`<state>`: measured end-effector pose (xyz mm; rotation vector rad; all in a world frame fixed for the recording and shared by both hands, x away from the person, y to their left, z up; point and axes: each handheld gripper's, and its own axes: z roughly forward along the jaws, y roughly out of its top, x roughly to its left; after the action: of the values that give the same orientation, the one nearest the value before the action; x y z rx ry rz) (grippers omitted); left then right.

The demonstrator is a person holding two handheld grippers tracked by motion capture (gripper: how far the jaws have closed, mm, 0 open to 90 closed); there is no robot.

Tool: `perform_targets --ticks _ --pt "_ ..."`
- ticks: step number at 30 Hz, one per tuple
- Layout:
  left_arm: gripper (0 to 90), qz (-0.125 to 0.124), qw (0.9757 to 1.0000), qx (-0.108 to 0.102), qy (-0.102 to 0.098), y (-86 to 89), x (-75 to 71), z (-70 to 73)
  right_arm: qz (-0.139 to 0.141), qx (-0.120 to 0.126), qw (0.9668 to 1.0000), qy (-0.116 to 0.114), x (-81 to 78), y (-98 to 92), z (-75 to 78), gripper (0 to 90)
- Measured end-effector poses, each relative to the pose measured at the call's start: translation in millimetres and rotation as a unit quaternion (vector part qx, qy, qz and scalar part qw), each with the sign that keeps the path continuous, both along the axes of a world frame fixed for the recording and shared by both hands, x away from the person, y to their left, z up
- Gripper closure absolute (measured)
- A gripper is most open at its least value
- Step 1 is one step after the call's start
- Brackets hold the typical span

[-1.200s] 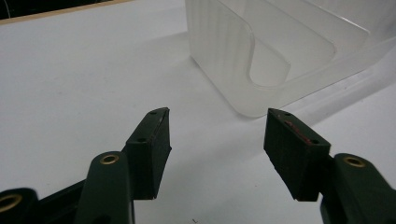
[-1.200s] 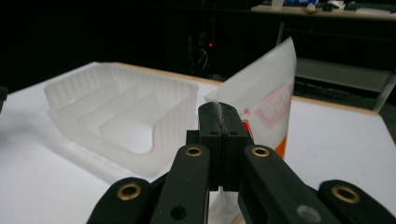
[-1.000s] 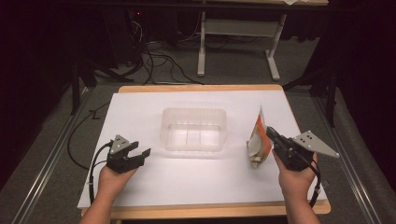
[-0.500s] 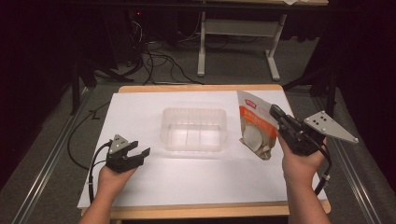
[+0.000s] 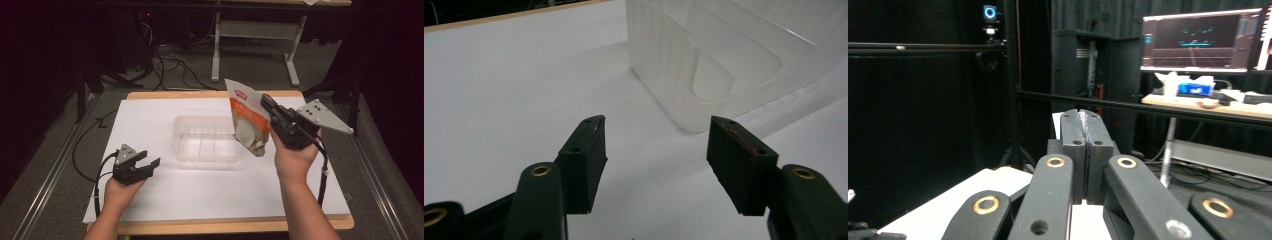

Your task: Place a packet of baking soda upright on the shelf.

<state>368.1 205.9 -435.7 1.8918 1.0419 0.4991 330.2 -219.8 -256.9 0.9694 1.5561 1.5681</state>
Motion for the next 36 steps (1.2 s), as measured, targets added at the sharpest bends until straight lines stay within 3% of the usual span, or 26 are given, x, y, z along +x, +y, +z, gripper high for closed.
perform_targets --ticks 10,15,25,30,32,34,36 --pt "41.1 -0.007 1.0 -0.001 0.002 -3.1 -0.7 -0.6 0.024 -0.001 0.9996 0.015 30.9 49.4 -16.5 90.0" --pt "41.1 -0.009 1.0 -0.002 0.002 -5.0 -0.9 -1.0 0.027 0.003 0.9991 0.034 55.5 67.8 -31.7 90.0" --pt "41.1 -0.011 0.9999 -0.003 0.003 -6.8 0.5 -2.0 0.023 0.03 0.9981 0.049 99.7 99.6 -59.2 90.0" --pt "41.1 -0.009 1.0 -0.001 0.003 -4.0 2.0 -2.3 0.031 0.032 0.9973 0.059 102.6 107.5 -82.1 90.0" --pt "41.1 -0.008 1.0 -0.005 0.003 -3.3 1.7 -1.9 0.035 0.04 0.9962 0.068 100.6 104.7 -90.3 90.0" --pt "41.1 -0.008 1.0 -0.005 0.002 -3.6 1.2 -1.7 0.041 0.034 0.9956 0.077 95.8 103.1 -99.9 90.0" --pt "41.2 -0.01 0.9999 -0.003 0.001 -4.7 0.8 -1.7 0.045 0.032 0.9958 0.073 90.5 101.1 -104.5 90.0"
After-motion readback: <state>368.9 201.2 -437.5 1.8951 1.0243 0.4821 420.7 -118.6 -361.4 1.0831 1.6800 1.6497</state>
